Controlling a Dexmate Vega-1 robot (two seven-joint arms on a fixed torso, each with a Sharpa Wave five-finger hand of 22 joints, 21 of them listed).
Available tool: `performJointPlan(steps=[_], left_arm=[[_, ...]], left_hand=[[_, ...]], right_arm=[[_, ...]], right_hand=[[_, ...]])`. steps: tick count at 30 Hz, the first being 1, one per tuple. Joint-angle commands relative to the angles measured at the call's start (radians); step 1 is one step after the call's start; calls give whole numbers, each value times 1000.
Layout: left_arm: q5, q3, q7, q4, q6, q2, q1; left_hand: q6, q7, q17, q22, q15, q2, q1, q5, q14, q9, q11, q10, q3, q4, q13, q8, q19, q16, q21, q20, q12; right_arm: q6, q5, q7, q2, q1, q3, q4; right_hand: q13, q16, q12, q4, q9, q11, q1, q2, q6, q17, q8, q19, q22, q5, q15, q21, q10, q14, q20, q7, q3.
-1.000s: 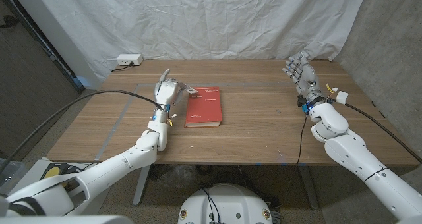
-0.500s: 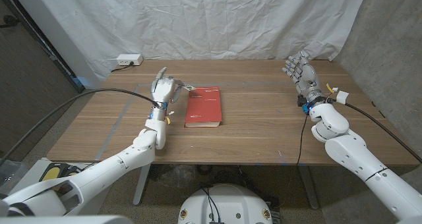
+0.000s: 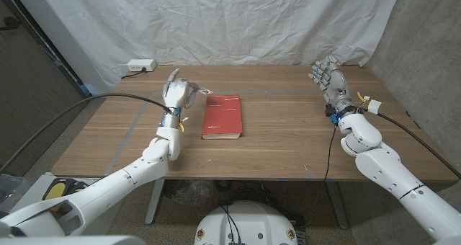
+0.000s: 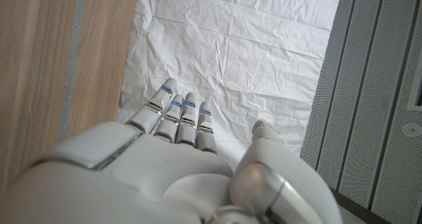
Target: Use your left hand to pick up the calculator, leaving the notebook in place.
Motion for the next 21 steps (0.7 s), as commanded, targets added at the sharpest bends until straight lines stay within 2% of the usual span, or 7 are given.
performJointPlan(steps=[1, 6, 12, 21], left_arm=[[-61, -63, -52, -87, 16, 1, 49], [-80, -85, -91, -129, 32, 9, 62], [-37, -82, -129, -173, 68, 32, 62], [-19, -89, -171, -198, 62, 50, 55]], left_hand=[[14, 2, 2, 4, -128, 4, -2, -4, 10, 9, 2, 8, 11, 1, 4, -3, 7, -1, -6, -112, 3], [3, 4, 2, 4, -127, 2, -5, -8, 7, 8, 2, 5, 12, 3, 4, -12, 4, -3, -8, -110, 1], [-7, 5, 2, 4, -126, -1, -8, -12, -1, 7, 2, -3, 13, 5, 3, -21, -1, -6, -10, -110, -2], [-2, 1, 2, 4, -126, -2, -9, -15, -2, 7, 2, -8, 16, 6, 3, -24, -6, -6, -13, -107, -3]], right_arm=[[6, 1, 5, 4, 0, 1, 4], [9, 4, 11, 7, 4, -1, 10], [20, 4, 18, 16, 11, -4, 23], [31, 1, 21, 25, 17, -9, 33]], right_hand=[[5, 0, -1, -2, 4, 2, 0, -2, 7, 2, 1, 12, 4, -1, 3, -1, 10, 7, -2, -4, 2], [5, 0, -1, -3, 4, 2, -1, -1, 7, 2, 1, 13, 4, -1, 1, -2, 10, 8, -1, -5, 2], [5, 0, -1, -3, 4, 3, -1, -1, 7, 2, 1, 14, 4, -1, 2, -3, 10, 9, -1, -4, 2], [5, 0, 0, -3, 4, 2, -1, -1, 7, 2, 1, 15, 4, -1, 3, -4, 13, 11, -1, -4, 2]])
